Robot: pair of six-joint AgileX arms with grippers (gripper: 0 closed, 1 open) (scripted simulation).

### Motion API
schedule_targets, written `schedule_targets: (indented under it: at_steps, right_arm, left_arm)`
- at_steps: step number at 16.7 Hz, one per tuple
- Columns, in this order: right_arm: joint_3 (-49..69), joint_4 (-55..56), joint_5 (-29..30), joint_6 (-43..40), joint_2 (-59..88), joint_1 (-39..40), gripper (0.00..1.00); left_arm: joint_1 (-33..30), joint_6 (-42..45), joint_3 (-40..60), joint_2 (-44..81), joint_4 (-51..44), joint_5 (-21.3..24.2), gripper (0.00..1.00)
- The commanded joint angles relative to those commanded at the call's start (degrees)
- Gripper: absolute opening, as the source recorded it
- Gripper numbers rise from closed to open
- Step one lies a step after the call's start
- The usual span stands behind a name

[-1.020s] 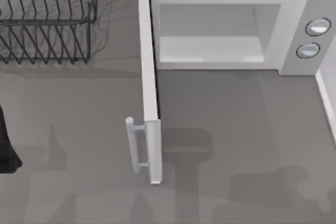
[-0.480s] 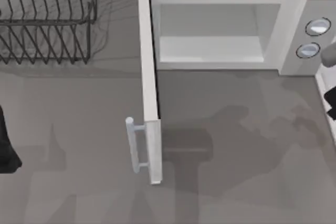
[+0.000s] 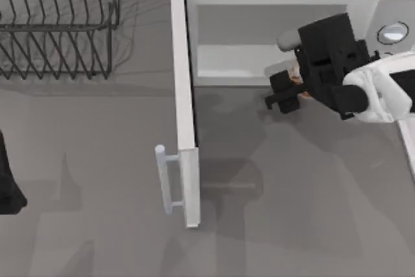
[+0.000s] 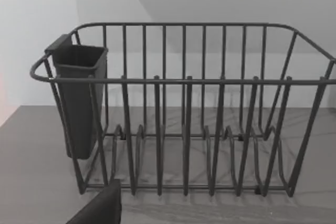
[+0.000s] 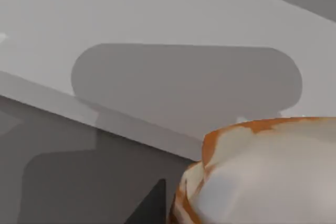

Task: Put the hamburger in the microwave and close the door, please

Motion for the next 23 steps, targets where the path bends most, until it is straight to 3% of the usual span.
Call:
schedule_targets:
  at_steps: [5,9,17,23]
  right_arm:
    - [1.24,21.75,9.24,12.13,8.75,6.95,0.00]
    - [1.70,29.97,13.85,16.71,11.71,8.84,0.00]
    - [2.92,30.13,13.46,16.85,12.47,8.29,0.00]
    - [15.11,26.61,8.65,15.67,19.76,5.65,0.00]
  left_arm:
    - [0.00,0.00,0.00,0.00,0.00,0.00,1.00]
    - [0.00,0.00,0.00,0.00,0.00,0.00,1.00]
    - [0.00,0.00,0.00,0.00,0.00,0.00,1.00]
    - [0.00,0.00,0.00,0.00,0.00,0.00,1.00]
